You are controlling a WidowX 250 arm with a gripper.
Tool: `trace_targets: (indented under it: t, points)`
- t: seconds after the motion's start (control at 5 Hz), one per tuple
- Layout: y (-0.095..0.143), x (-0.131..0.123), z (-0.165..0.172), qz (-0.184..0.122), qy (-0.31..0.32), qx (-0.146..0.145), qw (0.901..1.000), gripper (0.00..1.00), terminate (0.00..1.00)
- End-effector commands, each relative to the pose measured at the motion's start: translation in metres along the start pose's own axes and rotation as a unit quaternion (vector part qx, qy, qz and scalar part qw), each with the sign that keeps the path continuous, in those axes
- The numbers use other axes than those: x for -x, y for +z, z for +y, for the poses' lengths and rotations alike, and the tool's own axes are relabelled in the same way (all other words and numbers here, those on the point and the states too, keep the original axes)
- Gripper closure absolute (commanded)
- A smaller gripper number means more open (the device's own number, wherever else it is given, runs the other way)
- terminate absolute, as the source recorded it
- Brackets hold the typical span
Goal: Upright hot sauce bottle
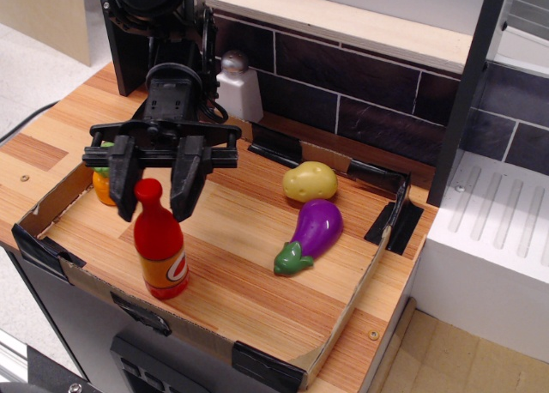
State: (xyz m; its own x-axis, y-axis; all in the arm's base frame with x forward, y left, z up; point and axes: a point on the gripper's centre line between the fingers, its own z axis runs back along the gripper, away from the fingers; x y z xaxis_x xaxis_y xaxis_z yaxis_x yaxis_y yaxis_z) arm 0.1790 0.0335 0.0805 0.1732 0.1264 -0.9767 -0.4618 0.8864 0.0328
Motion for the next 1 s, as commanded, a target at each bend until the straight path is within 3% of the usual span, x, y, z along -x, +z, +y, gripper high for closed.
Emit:
trace_targets:
  t: [0.0, 0.2, 0.4, 0.6, 0.8]
  points:
    - [0.021, 0.014, 0.003, -0.060, -0.014, -0.001, 0.9981, 0.00, 0.00]
    - [0.036, 0.037, 0.000, -0.152, -0.031, -0.014, 0.9878, 0.00, 0.00]
    - [0.049, 0.058, -0.004, -0.240, -0.024, -0.022, 0.9703, 0.00, 0.00]
    - [0.049, 0.058, -0.004, -0.240, -0.024, -0.022, 0.9703, 0.00, 0.00]
    - [0.049, 0.058, -0.004, -0.240, -0.024, -0.022, 0.9703, 0.00, 1.00]
